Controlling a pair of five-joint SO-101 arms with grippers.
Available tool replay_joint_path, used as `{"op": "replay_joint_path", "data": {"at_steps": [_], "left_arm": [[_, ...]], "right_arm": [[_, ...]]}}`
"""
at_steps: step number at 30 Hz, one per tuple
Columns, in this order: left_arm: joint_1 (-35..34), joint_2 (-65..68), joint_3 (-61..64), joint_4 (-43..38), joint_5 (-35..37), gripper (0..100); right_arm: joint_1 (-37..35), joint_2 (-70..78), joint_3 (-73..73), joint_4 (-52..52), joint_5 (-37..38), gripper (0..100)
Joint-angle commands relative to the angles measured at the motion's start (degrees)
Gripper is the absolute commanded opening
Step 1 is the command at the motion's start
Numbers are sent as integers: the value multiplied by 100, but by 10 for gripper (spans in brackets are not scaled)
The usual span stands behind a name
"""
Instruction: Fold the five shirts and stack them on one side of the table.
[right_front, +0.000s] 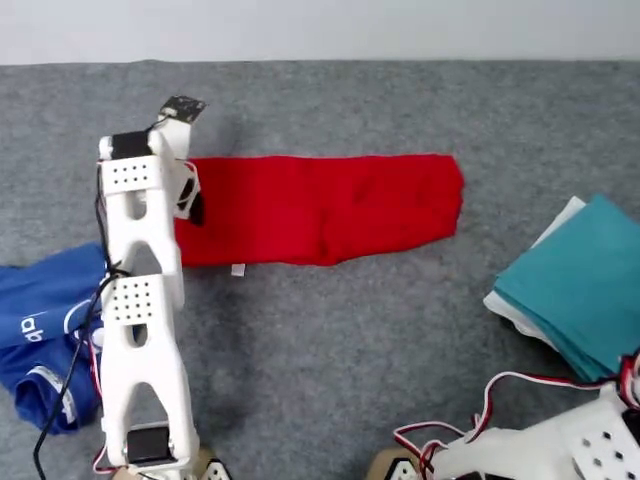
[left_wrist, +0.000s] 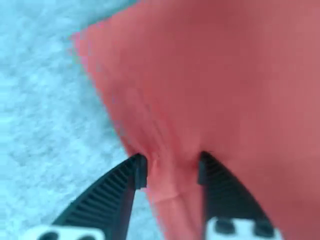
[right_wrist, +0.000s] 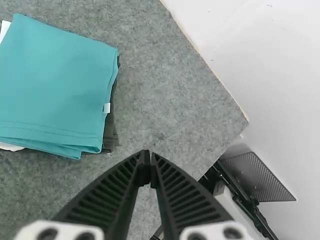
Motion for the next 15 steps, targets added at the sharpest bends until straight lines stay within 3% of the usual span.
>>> {"op": "replay_joint_path", "data": {"at_steps": [1, 9, 15], "left_arm": [[79, -26, -110, 105, -35, 105], [70, -26, -101, 114, -35, 5], [70, -70, 48, 123, -35, 5]], "right_arm": [[13, -57, -26, 180, 9, 10], [40, -57, -26, 180, 9, 10], [48, -57, -26, 189, 9, 10]]}}
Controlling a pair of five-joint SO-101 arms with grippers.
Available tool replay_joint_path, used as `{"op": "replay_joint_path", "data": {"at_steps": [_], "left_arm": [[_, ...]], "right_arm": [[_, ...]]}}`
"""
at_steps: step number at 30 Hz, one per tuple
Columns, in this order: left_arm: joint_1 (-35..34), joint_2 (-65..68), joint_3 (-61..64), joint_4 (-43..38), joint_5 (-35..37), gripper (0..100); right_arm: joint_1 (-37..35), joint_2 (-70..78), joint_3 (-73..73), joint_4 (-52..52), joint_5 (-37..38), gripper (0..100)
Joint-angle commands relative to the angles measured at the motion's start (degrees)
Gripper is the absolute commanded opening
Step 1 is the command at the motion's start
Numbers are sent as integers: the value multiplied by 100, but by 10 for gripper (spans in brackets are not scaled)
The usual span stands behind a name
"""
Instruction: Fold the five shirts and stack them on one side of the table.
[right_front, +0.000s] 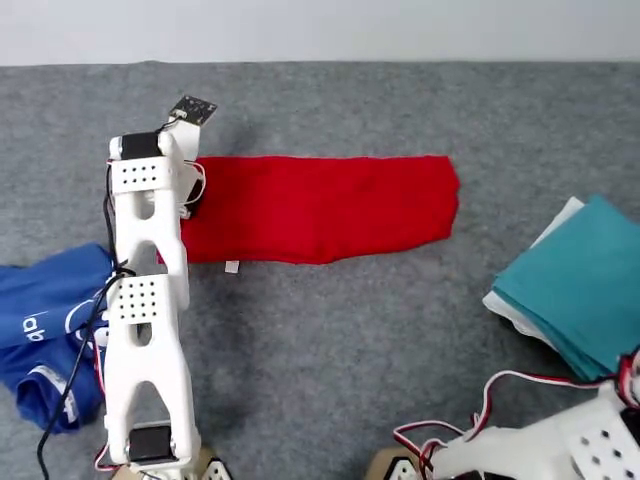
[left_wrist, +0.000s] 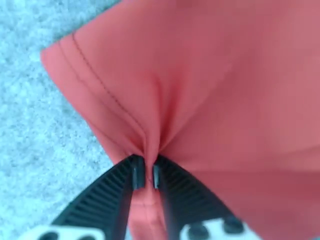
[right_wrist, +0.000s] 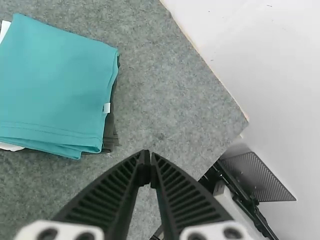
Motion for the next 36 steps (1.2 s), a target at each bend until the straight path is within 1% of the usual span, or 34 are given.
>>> {"op": "replay_joint_path", "data": {"at_steps": [1, 5, 11, 13, 16, 20, 27, 32, 36], "left_arm": [[0, -79, 57, 123, -35, 5], [-88, -273, 66, 132, -35, 5], [-668, -1143, 127, 132, -18, 5], [-809, -1398, 295, 132, -26, 5], [-835, -1732, 716, 132, -26, 5], [-519, -2198, 1209, 123, -26, 5], [378, -3112, 2149, 123, 35, 5], [1169, -3833, 2765, 114, 589, 5], [1855, -4264, 2826, 105, 897, 5]], "right_arm": [[48, -57, -26, 189, 9, 10], [48, -57, -26, 189, 18, 10], [4, -444, 0, 145, 53, 10], [4, -541, 0, 145, 53, 10], [4, -541, 9, 145, 53, 10], [4, -479, 9, 145, 35, 10], [4, -479, 9, 154, 35, 10], [22, -488, 9, 171, 18, 10], [40, -488, 9, 189, 18, 10]]}}
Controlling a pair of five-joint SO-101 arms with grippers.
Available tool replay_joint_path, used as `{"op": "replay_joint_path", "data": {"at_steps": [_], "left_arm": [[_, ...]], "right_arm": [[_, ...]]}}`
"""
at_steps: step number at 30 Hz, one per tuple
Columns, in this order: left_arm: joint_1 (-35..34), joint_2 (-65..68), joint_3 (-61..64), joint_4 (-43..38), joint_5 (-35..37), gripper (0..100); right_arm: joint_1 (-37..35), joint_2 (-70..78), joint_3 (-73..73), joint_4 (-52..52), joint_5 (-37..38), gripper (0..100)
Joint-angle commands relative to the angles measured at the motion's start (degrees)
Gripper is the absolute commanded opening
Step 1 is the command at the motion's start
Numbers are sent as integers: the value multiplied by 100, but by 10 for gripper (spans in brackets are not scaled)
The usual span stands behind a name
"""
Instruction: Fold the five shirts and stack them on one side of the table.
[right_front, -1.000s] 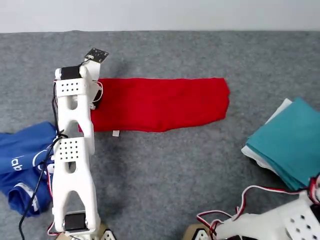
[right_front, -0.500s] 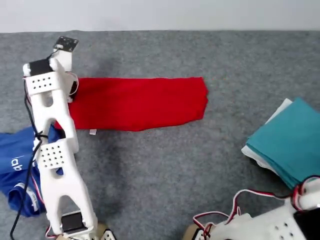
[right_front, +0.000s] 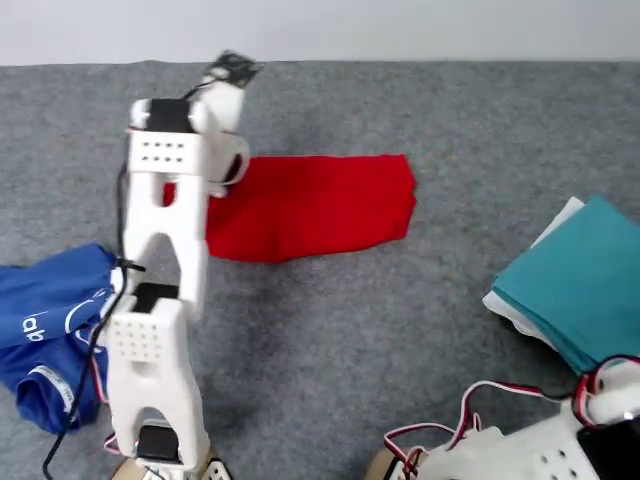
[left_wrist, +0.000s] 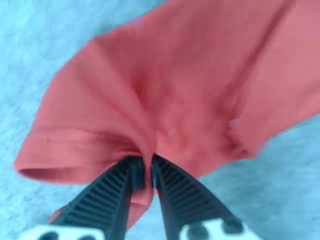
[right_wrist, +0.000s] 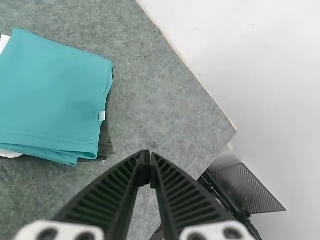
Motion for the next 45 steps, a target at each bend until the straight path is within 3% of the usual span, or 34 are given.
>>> {"op": "replay_joint_path", "data": {"at_steps": [1, 7, 15, 25, 40, 45], "left_arm": [[624, -695, 4, 105, 299, 5], [1310, -765, -4, 53, 580, 5], [1899, -738, 40, -598, 607, 5], [2171, 53, -13, -1591, 607, 5], [2532, 237, -321, -2233, 273, 9], [2532, 211, -338, -1890, 211, 153]], "right_arm": [[48, 31, -18, 189, 18, 10], [66, 13, -18, 198, 44, 10], [48, 13, -18, 198, 18, 10], [31, 22, -18, 198, 9, 10], [57, 13, -18, 207, 9, 10], [57, 13, -18, 207, 9, 10]]}}
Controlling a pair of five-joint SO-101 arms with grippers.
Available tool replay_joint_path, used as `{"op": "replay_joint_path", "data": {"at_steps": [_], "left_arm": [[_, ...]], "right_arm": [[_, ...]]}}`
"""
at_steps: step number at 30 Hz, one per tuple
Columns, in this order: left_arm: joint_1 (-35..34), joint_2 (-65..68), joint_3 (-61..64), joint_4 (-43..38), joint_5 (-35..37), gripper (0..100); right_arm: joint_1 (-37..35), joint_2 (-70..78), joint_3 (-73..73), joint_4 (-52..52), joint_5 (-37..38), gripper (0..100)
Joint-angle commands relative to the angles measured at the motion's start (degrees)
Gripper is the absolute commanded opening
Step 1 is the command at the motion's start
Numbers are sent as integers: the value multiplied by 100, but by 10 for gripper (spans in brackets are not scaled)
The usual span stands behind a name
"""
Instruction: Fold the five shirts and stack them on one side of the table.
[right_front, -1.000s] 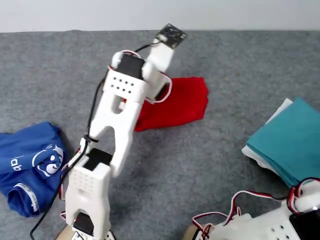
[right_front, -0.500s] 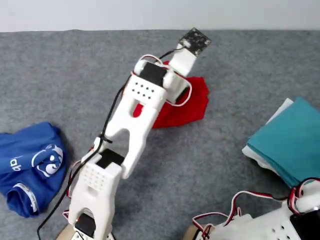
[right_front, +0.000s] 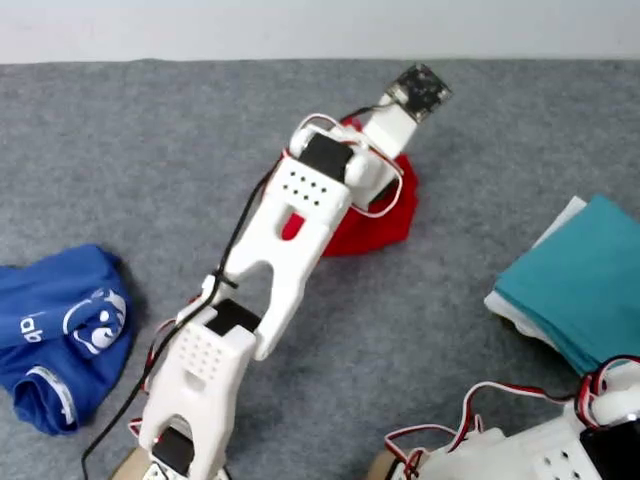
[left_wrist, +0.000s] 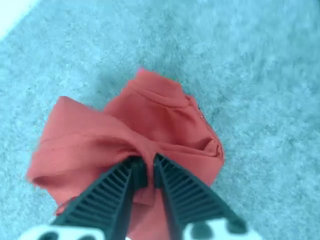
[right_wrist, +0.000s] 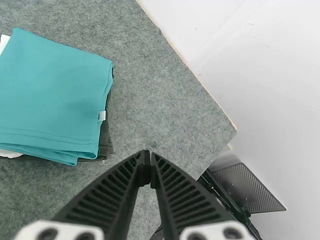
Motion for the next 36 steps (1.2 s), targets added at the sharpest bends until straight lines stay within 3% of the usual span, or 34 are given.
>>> {"op": "replay_joint_path", "data": {"at_steps": [1, 9, 12, 16, 21, 28, 36], "left_arm": [[26, -264, -233, 211, 53, 166], [-387, -870, -224, 686, -79, 164], [-765, -914, -180, 870, -79, 109], [-1222, -545, -189, 870, -79, 18], [-1275, 343, -215, 607, -352, 6], [-615, 967, -224, 352, -404, 6], [1020, 668, -778, 2163, -413, 6]], "right_arm": [[57, 13, -18, 207, 9, 10], [57, 13, -18, 207, 9, 10], [57, 13, -18, 207, 9, 10], [31, 13, -18, 207, 9, 11], [22, 40, -18, 207, 9, 11], [22, 22, -18, 207, 44, 11], [31, 22, -18, 207, 44, 10]]}}
